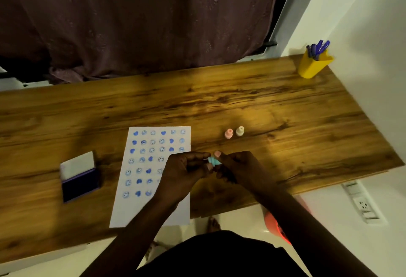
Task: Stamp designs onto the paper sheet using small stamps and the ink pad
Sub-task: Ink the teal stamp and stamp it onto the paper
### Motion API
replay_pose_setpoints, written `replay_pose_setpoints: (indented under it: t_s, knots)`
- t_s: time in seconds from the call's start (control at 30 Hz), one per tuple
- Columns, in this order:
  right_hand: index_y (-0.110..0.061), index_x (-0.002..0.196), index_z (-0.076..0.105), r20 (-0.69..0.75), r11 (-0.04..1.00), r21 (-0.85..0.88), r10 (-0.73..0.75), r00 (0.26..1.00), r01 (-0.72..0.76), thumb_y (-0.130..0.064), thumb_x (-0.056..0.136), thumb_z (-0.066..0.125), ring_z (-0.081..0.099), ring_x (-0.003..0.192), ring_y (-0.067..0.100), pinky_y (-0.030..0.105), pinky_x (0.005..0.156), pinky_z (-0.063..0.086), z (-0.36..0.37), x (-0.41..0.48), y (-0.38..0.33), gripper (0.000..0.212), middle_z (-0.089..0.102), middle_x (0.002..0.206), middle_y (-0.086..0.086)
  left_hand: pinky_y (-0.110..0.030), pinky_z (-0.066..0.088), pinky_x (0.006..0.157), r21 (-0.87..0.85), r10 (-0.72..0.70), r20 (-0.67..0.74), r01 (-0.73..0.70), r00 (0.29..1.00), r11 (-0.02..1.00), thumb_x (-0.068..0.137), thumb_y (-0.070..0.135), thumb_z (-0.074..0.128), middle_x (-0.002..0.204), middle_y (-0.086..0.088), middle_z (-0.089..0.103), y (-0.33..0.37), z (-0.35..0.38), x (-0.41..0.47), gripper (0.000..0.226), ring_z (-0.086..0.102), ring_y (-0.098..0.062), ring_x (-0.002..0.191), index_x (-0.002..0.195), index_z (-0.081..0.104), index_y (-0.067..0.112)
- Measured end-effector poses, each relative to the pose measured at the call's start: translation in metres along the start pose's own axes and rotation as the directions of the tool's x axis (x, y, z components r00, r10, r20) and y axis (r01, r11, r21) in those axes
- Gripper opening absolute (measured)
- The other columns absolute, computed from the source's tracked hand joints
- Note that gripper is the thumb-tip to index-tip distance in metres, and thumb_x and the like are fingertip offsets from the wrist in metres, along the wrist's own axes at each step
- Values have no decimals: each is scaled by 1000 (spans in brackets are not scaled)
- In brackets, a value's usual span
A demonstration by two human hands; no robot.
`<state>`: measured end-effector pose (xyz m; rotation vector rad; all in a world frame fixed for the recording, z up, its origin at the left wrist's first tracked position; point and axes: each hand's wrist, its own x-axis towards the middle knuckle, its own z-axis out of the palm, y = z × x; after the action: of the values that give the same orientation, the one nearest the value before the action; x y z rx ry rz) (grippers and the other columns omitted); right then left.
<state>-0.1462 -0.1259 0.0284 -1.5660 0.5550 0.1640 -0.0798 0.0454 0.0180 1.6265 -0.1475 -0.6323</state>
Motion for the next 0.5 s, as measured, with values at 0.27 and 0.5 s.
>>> replay_pose_setpoints:
  t_s: [0.27, 0.5]
  knots:
    - [-14, 92, 78, 15, 998, -18, 64, 998, -64, -39, 93, 69, 69, 67, 14, 28, 63, 52, -36, 21, 10, 28, 78, 83, 12, -48, 52, 107, 86, 57, 11, -58, 998, 995, 77, 15, 85, 115, 8, 77, -5, 28, 20, 40, 72, -13, 112, 109, 74, 36]
    - [-18, 85, 76, -111, 728, -671, -288, 951, 142, -41, 83, 77, 70, 75, 11, 23, 64, 47, -75, 60, 30, 23, 76, 81, -1, -50, 53, 105, 124, -57, -36, 61, 998, 990, 74, 13, 85, 122, 3, 75, -24, 37, 43, 53, 73, -15, 110, 120, 67, 34]
